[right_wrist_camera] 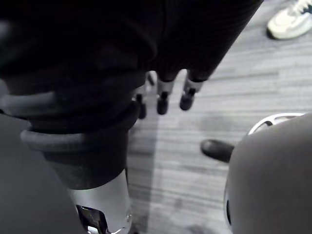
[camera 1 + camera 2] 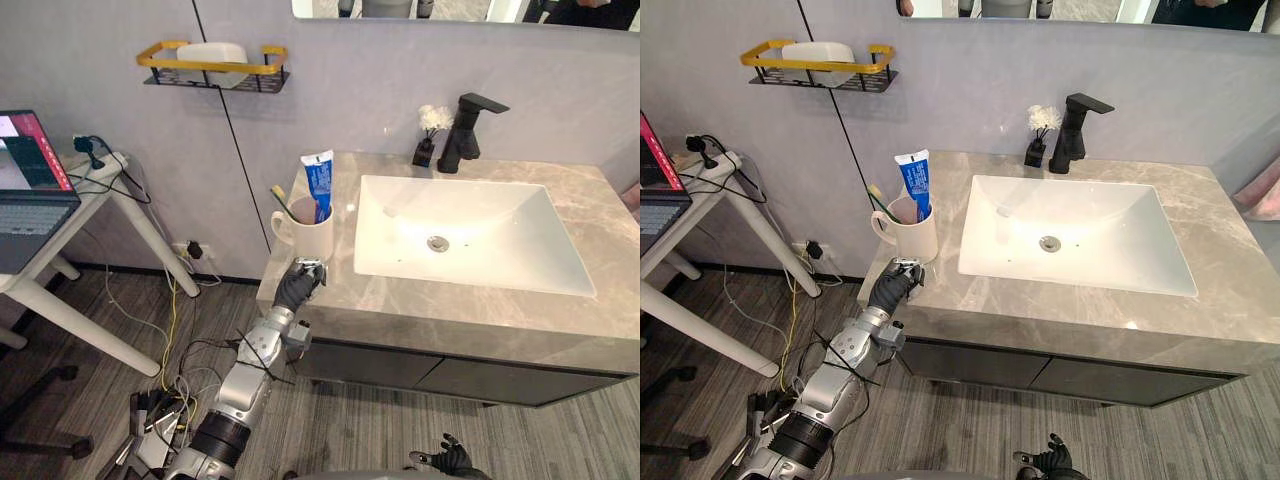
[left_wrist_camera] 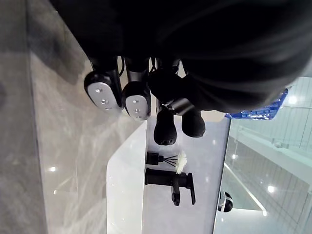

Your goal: Organize washtable

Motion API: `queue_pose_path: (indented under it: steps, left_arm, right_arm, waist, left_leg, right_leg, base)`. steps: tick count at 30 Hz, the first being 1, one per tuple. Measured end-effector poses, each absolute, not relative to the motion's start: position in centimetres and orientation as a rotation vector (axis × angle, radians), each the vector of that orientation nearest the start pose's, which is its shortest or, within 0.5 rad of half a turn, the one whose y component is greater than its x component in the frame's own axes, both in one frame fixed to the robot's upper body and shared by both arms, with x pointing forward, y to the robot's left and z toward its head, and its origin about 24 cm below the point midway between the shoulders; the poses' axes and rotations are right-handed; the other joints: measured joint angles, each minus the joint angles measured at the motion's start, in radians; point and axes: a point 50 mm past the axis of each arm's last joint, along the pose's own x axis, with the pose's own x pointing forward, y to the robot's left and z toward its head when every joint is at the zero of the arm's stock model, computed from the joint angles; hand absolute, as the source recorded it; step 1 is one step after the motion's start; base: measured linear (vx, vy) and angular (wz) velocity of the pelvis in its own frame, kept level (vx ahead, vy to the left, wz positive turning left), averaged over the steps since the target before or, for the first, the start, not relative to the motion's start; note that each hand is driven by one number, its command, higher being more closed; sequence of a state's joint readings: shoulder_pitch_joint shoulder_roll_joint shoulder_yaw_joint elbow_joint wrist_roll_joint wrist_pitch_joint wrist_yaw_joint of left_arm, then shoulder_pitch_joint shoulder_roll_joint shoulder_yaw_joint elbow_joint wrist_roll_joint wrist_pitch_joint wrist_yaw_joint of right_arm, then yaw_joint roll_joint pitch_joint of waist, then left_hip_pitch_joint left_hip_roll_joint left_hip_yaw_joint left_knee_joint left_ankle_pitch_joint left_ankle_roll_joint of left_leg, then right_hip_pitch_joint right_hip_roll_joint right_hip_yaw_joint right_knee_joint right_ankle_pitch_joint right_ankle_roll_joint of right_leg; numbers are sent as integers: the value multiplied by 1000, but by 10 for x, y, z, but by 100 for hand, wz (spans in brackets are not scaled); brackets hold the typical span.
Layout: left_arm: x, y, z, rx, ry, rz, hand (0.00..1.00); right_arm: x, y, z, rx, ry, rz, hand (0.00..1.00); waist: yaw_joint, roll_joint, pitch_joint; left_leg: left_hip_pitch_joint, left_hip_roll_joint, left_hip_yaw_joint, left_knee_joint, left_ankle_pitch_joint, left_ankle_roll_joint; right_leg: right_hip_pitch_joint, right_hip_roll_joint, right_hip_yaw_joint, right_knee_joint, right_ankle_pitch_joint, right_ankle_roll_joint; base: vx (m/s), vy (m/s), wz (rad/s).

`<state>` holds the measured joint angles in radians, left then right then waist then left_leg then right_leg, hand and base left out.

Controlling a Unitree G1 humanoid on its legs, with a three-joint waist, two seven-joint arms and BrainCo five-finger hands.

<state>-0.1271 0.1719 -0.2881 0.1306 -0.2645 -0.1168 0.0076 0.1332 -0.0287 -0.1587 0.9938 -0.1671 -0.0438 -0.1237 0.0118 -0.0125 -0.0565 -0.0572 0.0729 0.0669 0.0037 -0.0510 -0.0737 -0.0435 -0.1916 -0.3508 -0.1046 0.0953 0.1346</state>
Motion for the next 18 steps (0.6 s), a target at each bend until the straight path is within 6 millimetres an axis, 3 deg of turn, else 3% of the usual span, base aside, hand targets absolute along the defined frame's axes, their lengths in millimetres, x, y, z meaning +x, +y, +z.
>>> queue_pose_path:
  steps: [5, 18]
  left_arm:
    - [274, 131, 50, -58, -67, -191, 100]
    - [280, 154, 57, -26, -95, -84, 100]
  right_arm:
    - [91, -188, -159, -166, 1057, -190, 0]
    - [99, -195, -153, -193, 1006, -168, 0]
  waist:
    - [-3, -15, 21]
    - [-25, -9, 49]
  left_leg:
    - [0, -6, 0, -3, -2, 3]
    - [0, -5, 9, -1, -6, 2]
  right_leg:
    - [-3, -5, -2, 0, 0, 0]
    - [-13, -3, 14, 0, 1, -1]
  base:
    - [0, 0, 0]
    - [-18, -11, -3]
